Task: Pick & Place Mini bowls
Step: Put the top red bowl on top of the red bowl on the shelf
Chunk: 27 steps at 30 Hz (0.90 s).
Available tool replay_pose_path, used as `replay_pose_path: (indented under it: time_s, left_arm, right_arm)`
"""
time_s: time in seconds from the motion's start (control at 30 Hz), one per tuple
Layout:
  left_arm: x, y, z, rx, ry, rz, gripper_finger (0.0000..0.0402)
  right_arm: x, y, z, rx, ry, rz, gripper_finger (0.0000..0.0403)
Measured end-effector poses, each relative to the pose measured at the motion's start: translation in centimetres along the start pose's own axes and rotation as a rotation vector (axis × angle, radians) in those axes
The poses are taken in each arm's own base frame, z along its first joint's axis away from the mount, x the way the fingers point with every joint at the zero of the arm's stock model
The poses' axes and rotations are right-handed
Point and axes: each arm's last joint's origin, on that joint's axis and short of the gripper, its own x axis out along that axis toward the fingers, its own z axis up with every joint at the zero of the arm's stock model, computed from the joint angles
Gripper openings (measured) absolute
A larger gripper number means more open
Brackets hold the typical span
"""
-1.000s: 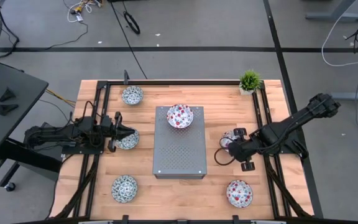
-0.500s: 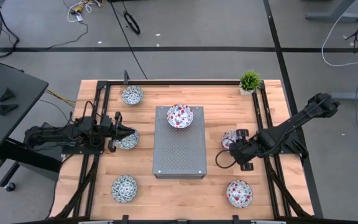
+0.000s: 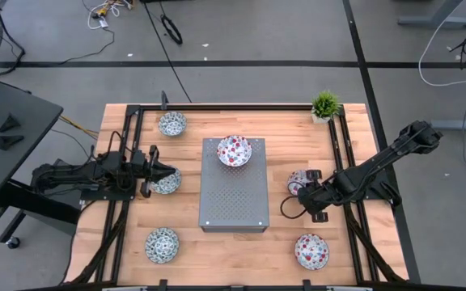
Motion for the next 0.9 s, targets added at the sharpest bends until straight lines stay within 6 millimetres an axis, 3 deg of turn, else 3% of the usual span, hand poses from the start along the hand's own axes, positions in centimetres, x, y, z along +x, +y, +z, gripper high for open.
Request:
replay_pose_path:
  time_s: [0.67,0.9]
  left_arm:
    - [0.0,0.0,0.0,0.0,0.0,0.0,0.0032]
    - [0.0,0.0,0.0,0.0,-0.001,0.0,0.0032]
  right_arm:
    - [1.7,-0.1,-1.1,-0.022,-0.006,0.002,0.0142]
    - [1.7,-0.1,-1.0,-0.02,-0.013,0.005,0.0102]
